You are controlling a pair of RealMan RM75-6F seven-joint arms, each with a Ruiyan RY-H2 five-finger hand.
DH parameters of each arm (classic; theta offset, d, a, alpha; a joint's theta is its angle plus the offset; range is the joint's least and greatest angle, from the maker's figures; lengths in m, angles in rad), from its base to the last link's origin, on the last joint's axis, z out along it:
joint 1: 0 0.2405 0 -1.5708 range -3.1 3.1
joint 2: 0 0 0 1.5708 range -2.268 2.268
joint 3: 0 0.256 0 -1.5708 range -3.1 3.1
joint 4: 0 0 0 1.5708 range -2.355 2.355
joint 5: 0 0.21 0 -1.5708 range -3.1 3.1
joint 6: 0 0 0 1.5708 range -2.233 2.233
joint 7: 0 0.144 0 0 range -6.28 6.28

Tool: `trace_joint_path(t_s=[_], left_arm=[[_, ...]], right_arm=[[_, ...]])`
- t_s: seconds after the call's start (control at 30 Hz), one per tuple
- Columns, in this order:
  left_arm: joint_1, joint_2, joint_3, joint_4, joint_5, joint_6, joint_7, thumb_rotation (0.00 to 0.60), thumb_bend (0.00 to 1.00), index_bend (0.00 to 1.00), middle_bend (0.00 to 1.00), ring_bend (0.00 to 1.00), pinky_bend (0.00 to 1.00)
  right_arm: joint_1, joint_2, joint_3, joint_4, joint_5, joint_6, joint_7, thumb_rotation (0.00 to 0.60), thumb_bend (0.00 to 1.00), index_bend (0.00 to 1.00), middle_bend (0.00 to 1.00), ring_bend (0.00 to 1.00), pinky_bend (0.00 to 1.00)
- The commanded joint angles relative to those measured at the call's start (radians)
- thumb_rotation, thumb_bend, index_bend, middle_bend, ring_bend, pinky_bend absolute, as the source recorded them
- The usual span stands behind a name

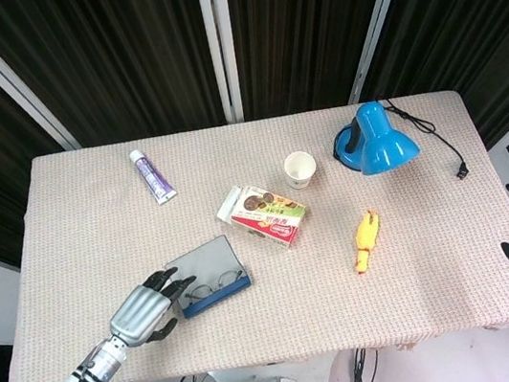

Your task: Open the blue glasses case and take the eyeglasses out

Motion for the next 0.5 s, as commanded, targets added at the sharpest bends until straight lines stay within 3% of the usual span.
trace_joint_path(t_s=[0.03, 0.5], left_arm=[[0.004, 0.002, 0.005, 0.002, 0.001, -0.011, -0.001, 0.600, 0.45, 0.05, 0.22, 0.00, 0.14], [0.019, 0.002, 0.047, -0.058, 0.043, -0.064, 0.029, 0.600, 0.48, 0.05, 0.29, 0.00, 0.14]], right_arm=[[0.000, 0.002, 0.001, -0.002, 0.000, 0.001, 0.001, 0.600, 0.23, 0.00, 0.00, 0.00, 0.00], [-0.006, 0.002, -0.002, 0.009, 0.000, 0.003, 0.025, 0.600, 0.24, 0.00, 0.00, 0.00, 0.00]])
